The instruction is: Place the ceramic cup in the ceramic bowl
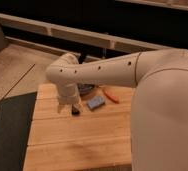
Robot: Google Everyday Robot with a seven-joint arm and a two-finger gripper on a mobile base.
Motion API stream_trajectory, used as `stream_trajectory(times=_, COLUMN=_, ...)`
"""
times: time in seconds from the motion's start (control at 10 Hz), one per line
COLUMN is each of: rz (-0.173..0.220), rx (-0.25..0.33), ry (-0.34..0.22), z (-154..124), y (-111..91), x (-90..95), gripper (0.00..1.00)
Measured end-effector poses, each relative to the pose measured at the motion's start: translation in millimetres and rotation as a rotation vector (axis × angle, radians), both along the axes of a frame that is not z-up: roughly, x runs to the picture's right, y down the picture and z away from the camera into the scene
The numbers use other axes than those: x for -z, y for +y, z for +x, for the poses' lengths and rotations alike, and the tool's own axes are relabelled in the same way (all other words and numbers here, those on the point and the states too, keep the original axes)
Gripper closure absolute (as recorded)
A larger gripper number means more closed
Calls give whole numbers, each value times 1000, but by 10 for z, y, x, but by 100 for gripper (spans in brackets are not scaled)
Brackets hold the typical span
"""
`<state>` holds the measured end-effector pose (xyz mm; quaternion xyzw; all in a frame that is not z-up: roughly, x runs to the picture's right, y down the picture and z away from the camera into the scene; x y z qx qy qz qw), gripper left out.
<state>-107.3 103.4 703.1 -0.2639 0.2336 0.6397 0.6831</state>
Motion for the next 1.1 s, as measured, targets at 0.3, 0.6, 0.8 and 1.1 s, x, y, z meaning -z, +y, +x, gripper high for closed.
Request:
stream_trajectory(times=0.3, rz=23, rx=3, ry=0, z=8, y=-51, x=1, gripper=35)
stream_trajectory(times=0.6, rz=245, rx=-19, ry=-19, z=152, y=-735, x=14, gripper=35)
stream_trajectory(times=0.8, rz=428, rx=-46, ry=-31, z=404, y=-1301, x=185, gripper=35)
stream_trajectory(times=1.1, rz=460, rx=-54, ry=-30, z=459, y=-1397, x=220, gripper=35)
